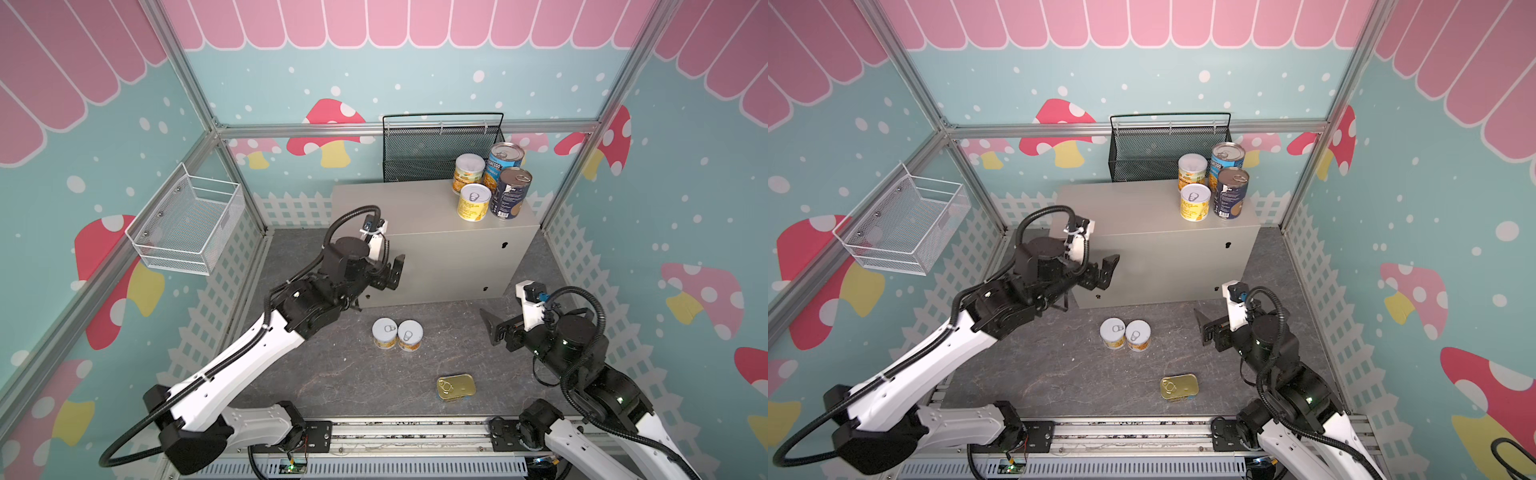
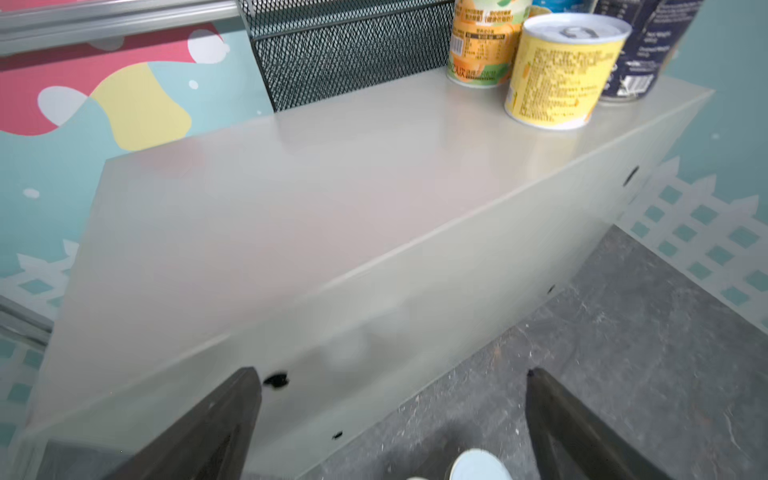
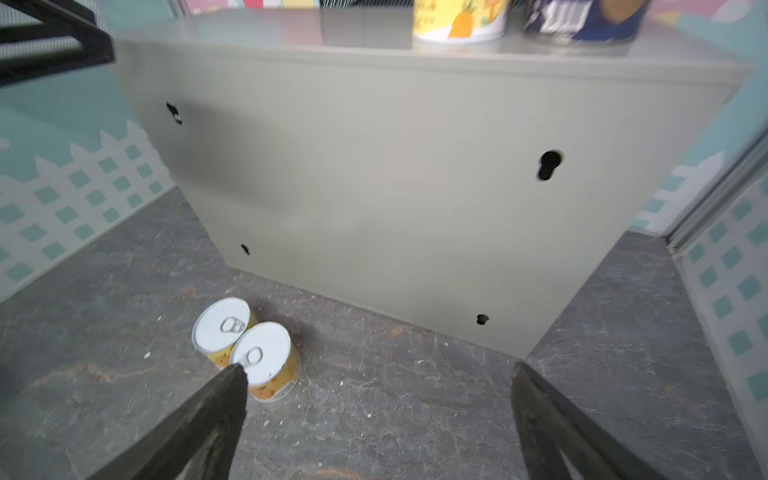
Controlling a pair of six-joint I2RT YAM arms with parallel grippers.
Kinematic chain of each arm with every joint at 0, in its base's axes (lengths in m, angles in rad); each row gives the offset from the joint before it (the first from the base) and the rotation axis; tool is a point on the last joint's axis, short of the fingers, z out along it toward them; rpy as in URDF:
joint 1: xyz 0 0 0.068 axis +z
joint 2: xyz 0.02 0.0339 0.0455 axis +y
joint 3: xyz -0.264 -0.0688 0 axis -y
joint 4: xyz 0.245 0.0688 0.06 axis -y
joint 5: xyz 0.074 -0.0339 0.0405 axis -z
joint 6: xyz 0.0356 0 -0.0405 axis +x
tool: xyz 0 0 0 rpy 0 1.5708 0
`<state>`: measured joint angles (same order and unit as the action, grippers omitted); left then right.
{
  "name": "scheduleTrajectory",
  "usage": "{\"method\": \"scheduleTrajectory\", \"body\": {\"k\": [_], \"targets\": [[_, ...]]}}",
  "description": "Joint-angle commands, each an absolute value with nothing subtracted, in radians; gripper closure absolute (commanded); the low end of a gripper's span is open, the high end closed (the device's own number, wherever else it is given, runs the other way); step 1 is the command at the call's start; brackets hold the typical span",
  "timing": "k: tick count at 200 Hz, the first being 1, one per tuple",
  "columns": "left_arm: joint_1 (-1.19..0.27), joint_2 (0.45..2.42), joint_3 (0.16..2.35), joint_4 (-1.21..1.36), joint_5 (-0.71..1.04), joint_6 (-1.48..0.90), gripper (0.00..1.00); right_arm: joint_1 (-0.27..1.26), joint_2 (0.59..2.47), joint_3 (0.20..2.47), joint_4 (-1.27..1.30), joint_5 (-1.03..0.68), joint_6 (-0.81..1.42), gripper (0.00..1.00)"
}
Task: Place and organize the canned foods onto the counter
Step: 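Withdraw both grippers toward the two white-lidded cans on the floor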
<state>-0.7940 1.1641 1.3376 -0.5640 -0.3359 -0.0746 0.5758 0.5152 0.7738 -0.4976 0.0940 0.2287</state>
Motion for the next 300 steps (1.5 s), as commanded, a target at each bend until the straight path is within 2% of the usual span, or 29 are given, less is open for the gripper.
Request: {"method": "scheduleTrajectory", "body": {"k": [1, 38, 76, 119, 163, 203, 263, 300], "targets": [[-0.815, 1.06, 1.204, -0.679, -0.289, -0.154, 0.01, 0.574, 0.546, 0.699, -0.398, -0.092, 0.199, 0.01], [-0.825, 0.868, 0.98, -0.707, -0.28, -0.295, 0.01, 0.577, 0.633, 0.562, -0.208, -0.293, 0.235, 0.01], [-0.825, 0.76, 0.854, -0.709, -0.277, -0.334, 0.01, 0.622, 0.8, 0.443, -0.051, -0.304, 0.27, 0.01], [-0.825, 0.726, 0.825, -0.705, -0.235, -0.308, 0.01, 0.724, 1.006, 0.393, 0.082, -0.224, 0.27, 0.01], [-0.821, 0.732, 0.832, -0.684, -0.187, -0.281, 0.01, 0.744, 1.223, 0.433, 0.235, -0.239, 0.273, 0.01], [-0.819, 0.7, 0.827, -0.68, -0.18, -0.282, 0.01, 0.762, 1.412, 0.527, 0.31, -0.175, 0.271, 0.01], [-0.818, 0.702, 0.828, -0.68, -0.177, -0.281, 0.01, 0.766, 1.568, 0.639, 0.373, -0.173, 0.261, 0.01], [-0.816, 0.697, 0.827, -0.677, -0.183, -0.28, 0.01, 0.773, 1.599, 0.657, 0.378, -0.171, 0.259, 0.06]]}}
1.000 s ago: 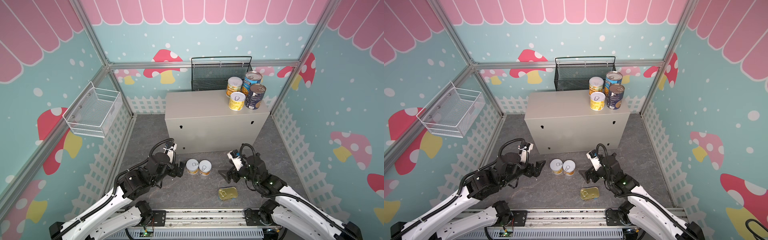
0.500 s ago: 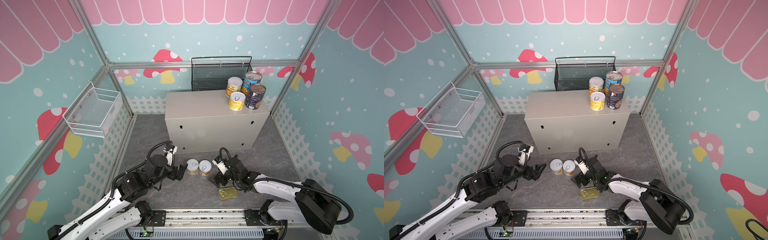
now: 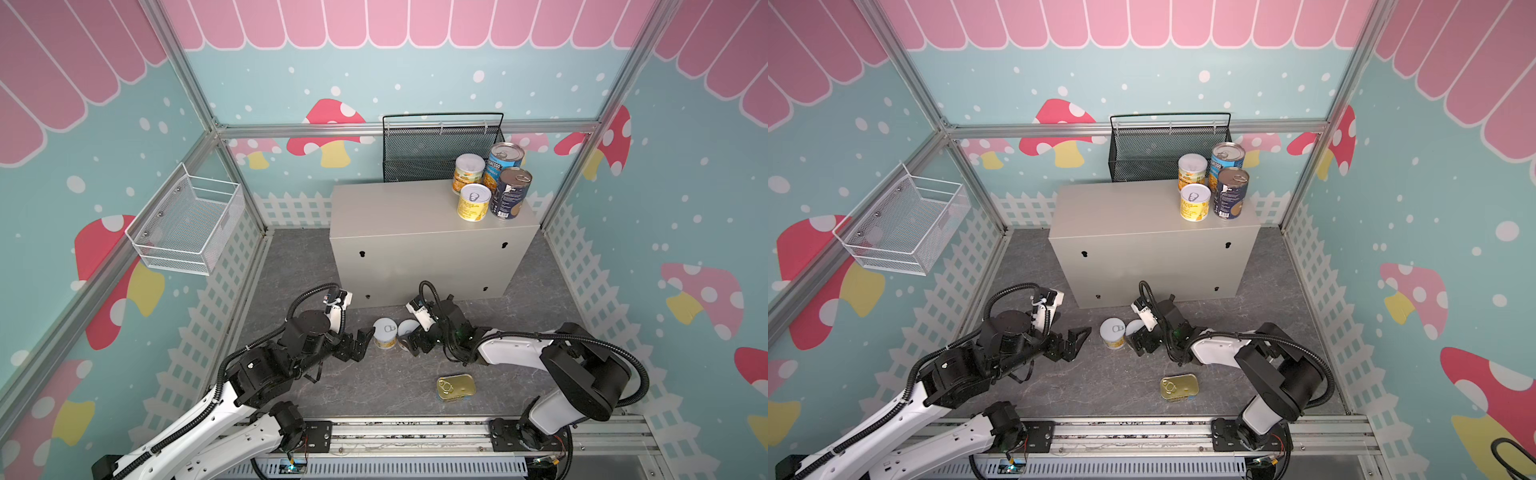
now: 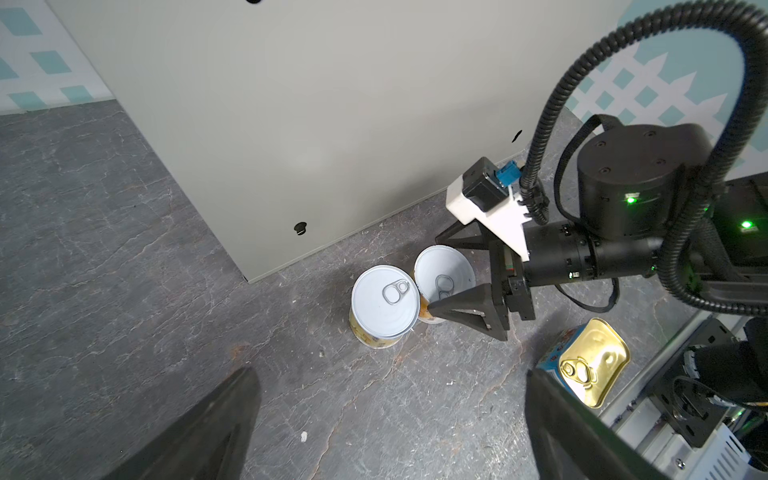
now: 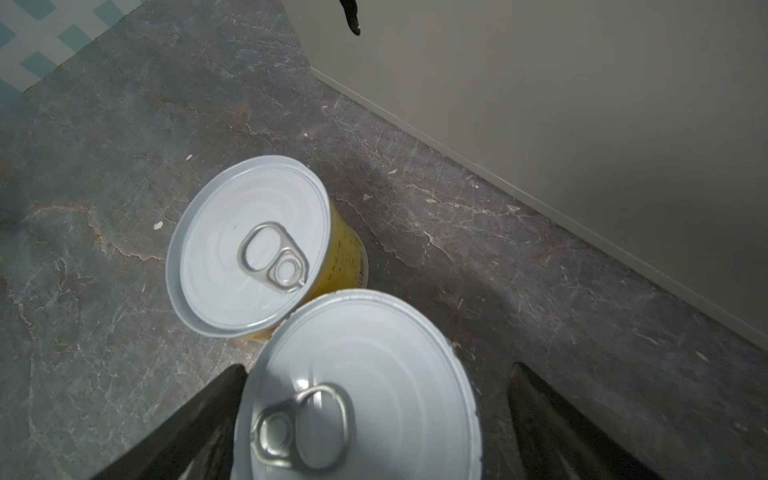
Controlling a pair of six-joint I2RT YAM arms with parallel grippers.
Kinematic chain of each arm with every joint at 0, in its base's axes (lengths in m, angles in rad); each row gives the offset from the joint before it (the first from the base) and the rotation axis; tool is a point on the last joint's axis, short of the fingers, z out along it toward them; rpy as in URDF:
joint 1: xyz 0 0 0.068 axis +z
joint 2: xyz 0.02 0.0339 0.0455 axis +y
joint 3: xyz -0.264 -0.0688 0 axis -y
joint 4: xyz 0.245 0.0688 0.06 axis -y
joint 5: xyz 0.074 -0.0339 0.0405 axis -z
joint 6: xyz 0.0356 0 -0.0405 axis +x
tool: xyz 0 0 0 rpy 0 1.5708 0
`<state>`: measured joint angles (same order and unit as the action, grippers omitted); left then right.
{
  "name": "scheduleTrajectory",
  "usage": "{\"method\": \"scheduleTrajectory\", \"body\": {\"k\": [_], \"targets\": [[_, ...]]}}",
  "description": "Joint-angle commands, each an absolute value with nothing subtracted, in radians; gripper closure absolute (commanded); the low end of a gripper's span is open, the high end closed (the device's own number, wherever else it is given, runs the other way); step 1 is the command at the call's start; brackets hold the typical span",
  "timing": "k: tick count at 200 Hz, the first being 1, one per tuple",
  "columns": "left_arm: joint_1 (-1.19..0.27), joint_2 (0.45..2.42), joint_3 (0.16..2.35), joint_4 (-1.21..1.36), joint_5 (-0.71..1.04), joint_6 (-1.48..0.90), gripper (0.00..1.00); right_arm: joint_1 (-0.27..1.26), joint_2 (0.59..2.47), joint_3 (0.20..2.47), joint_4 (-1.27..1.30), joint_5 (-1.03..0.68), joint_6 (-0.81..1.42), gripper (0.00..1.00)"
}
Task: Place and organize the canned foods onto the counter
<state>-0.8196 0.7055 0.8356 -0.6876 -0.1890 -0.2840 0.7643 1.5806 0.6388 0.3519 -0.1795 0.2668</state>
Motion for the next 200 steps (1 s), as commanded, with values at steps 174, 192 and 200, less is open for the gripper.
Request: {"method": "scheduleTrajectory", "body": {"k": [174, 192, 200], "targets": [[-0.805, 0.804, 0.851, -0.554, -0.029, -0.254, 0.01, 0.779, 1.256, 0.597, 0.199, -0.153, 0.219, 0.27], [-0.805, 0.804, 0.853, -0.535, -0.017, -0.245, 0.01, 0.779, 1.214, 0.62, 0.151, -0.156, 0.215, 0.27], [-0.805, 0.804, 0.854, -0.53, -0.01, -0.236, 0.01, 0.779, 1.199, 0.634, 0.126, -0.159, 0.212, 0.27]]}}
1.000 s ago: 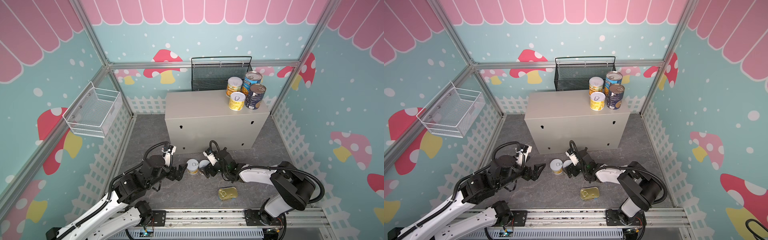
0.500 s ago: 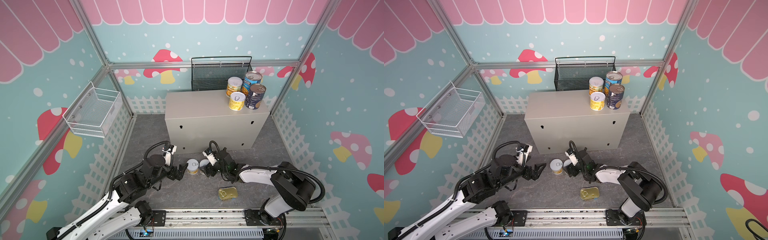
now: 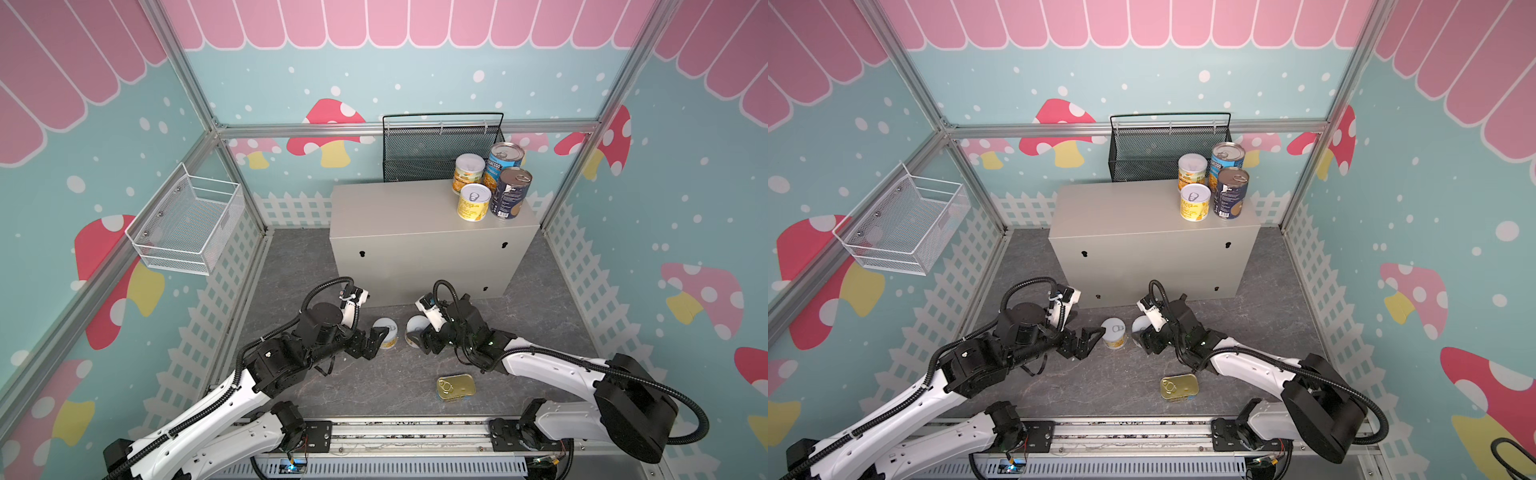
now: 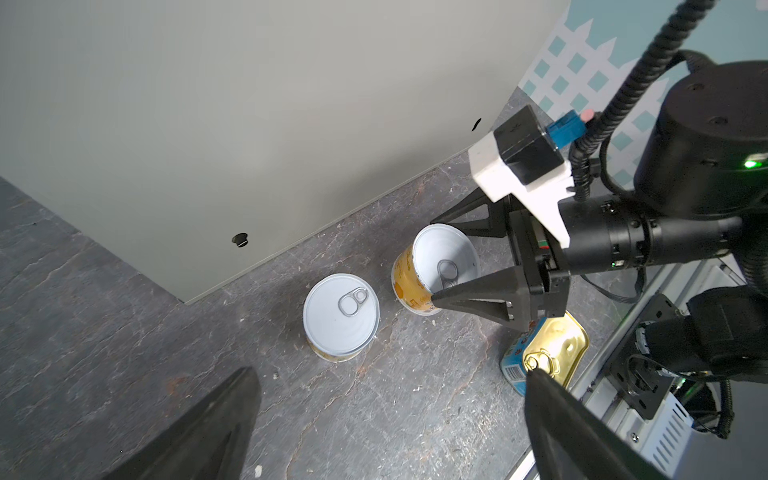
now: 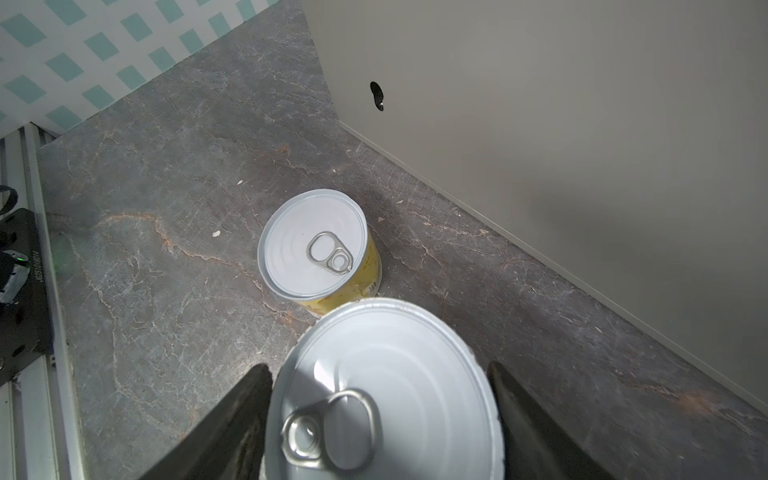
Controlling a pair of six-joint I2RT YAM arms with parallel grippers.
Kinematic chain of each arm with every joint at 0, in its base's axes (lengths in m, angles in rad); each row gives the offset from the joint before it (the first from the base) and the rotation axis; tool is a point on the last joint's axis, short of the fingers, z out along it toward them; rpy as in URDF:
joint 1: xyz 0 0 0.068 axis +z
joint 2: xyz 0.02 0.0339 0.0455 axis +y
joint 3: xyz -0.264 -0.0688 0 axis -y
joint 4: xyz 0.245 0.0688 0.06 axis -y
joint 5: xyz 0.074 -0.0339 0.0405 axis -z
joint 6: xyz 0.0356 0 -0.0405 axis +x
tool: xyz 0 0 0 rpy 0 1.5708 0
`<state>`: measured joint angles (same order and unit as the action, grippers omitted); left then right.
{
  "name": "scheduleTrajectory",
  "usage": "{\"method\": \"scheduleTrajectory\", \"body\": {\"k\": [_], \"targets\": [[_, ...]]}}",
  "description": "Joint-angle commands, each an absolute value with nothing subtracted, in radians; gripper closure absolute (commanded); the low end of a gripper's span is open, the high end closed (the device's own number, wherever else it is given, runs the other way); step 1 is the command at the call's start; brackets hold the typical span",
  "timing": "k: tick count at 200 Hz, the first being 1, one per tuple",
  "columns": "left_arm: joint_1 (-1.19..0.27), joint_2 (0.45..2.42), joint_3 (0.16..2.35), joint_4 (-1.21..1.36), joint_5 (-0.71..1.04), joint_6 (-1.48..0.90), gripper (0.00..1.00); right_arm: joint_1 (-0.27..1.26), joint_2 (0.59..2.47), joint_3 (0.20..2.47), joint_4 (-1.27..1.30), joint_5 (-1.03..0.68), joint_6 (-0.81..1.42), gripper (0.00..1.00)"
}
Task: Place and organize the canned foods onto the counter
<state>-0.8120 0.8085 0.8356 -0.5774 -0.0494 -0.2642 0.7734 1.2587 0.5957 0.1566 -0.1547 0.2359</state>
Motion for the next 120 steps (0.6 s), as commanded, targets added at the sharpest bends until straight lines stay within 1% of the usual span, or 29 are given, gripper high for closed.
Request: {"method": "scheduleTrajectory", "body": {"k": [1, 77, 97, 120], "targets": [[-0.805, 0.805, 0.854, -0.529, -0.01, -0.236, 0.01, 0.779, 1.198, 0.637, 0.123, -0.159, 0.212, 0.27], [-0.811, 0.873, 0.864, -0.505, 0.123, -0.179, 0.01, 0.778, 1.114, 0.853, -0.172, -0.207, 0.215, 0.26], [-0.827, 0.886, 0.86, -0.459, 0.133, -0.195, 0.01, 0.776, 1.107, 0.913, -0.25, -0.211, 0.216, 0.26], [-0.872, 0.895, 0.844, -0.399, 0.106, -0.189, 0.01, 0.776, 1.101, 0.972, -0.318, -0.228, 0.225, 0.26]]}}
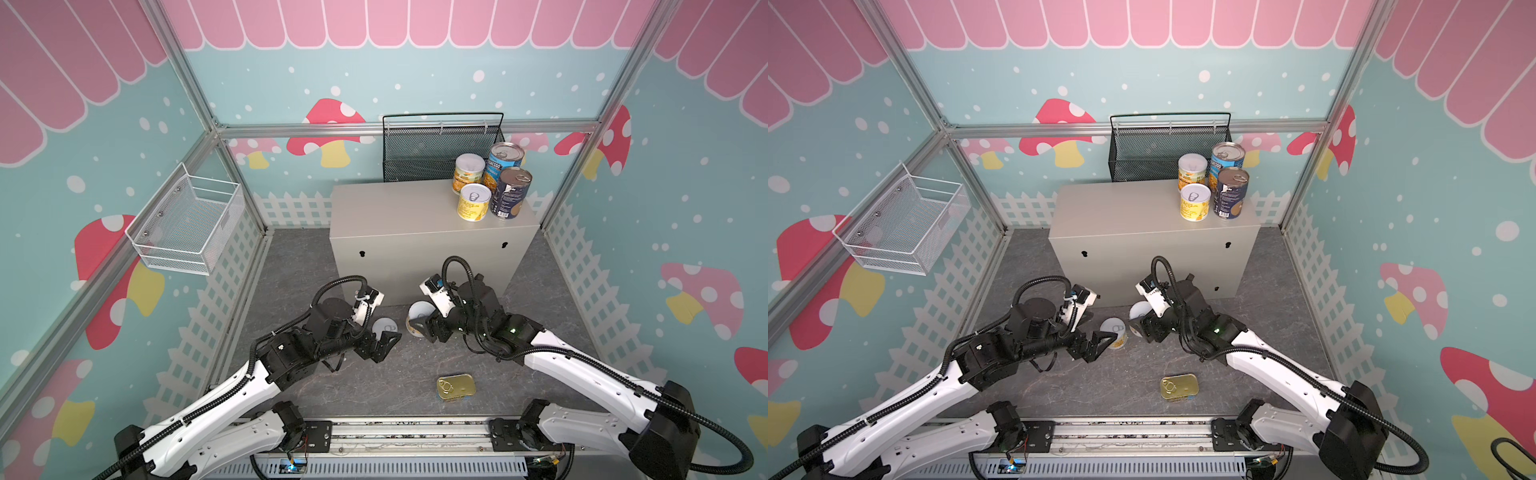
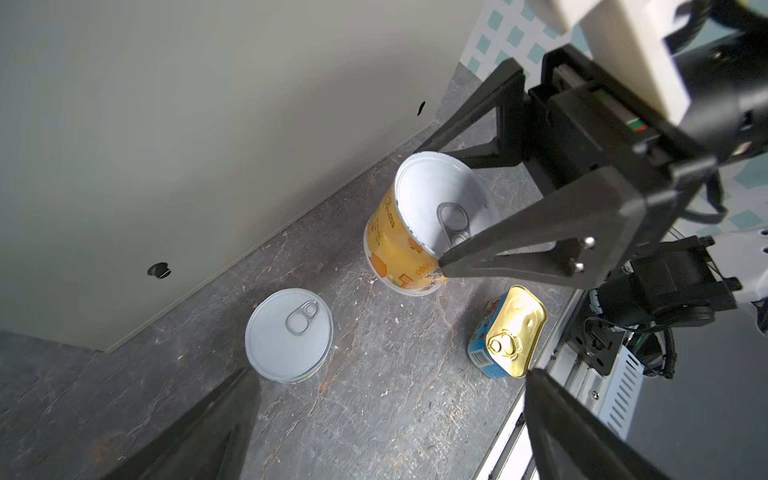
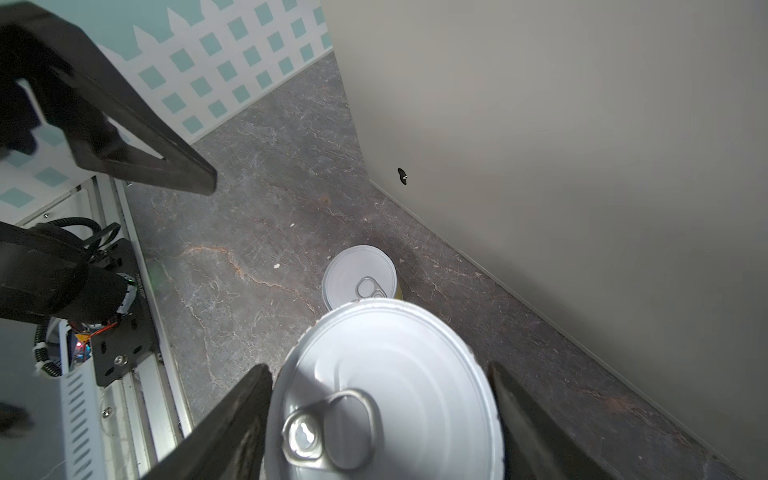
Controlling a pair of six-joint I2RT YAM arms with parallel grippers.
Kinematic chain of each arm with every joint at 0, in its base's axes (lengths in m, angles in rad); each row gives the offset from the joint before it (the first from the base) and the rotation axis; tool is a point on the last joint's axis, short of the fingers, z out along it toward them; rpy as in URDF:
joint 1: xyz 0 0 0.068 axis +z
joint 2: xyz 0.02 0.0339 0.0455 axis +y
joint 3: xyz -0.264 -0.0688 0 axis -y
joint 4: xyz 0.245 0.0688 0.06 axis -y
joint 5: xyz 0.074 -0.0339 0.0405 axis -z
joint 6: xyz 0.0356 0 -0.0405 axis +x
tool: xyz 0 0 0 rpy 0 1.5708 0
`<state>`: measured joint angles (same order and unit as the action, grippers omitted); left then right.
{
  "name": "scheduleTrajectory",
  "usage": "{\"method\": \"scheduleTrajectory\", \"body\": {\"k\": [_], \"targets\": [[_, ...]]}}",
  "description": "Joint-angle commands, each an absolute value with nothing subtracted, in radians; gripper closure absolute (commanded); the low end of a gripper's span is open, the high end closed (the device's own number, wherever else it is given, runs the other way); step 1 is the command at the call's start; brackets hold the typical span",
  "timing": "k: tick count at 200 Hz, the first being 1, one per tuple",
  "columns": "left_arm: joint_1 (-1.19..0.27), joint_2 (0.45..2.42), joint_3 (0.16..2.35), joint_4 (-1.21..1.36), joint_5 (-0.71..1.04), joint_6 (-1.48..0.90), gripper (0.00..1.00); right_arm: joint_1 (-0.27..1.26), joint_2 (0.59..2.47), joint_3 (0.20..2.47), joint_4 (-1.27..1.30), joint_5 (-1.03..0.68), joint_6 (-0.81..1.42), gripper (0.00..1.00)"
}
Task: Place and organize the canned foods onto the counter
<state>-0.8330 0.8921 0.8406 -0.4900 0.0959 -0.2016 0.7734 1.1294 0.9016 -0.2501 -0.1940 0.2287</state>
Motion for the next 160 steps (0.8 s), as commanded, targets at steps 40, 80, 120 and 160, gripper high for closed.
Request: {"method": "scheduleTrajectory", "body": {"k": [40, 80, 120, 160], "targets": [[-0.951, 0.929, 0.803, -0.314, 0.035, -0.148, 0.01, 0.775, 1.079, 1.054, -0.394, -0.255, 0.232, 0.26], [-0.988, 0.983, 0.782, -0.212, -0.037, -0.129, 0.01, 0.776, 1.051, 1.094, -0.429, -0.287, 0.247, 0.27], [-1.015, 1.042, 0.784, -0.096, -0.076, -0.112, 0.01, 0.776, 1.026, 1.087, -0.431, -0.306, 0.263, 0.27], [-1.014, 1.088, 0.808, -0.036, -0.077, -0.089, 0.01, 0.775, 1.009, 1.083, -0.422, -0.312, 0.275, 0.27]]}}
